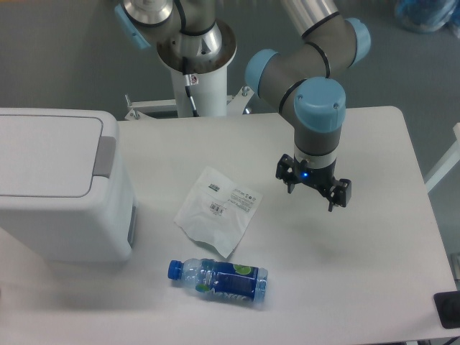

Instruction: Open the trash can

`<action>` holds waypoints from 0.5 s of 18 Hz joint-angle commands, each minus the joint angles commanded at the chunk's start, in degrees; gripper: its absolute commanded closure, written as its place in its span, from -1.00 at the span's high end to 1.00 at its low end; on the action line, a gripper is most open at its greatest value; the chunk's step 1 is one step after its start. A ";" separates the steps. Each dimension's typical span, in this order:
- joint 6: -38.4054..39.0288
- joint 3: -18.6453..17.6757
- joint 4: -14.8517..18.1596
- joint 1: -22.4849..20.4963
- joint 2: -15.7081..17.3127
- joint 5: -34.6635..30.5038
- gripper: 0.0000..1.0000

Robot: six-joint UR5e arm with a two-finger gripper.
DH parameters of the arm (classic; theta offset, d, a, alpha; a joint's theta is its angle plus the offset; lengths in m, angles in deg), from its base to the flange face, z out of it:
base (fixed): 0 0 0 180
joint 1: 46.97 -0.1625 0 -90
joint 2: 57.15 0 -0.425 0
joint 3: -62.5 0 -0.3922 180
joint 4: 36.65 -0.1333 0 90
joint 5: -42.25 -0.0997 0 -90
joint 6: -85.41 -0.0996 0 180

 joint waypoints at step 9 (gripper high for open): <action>-0.35 -0.09 -0.26 0.61 0.00 0.79 1.00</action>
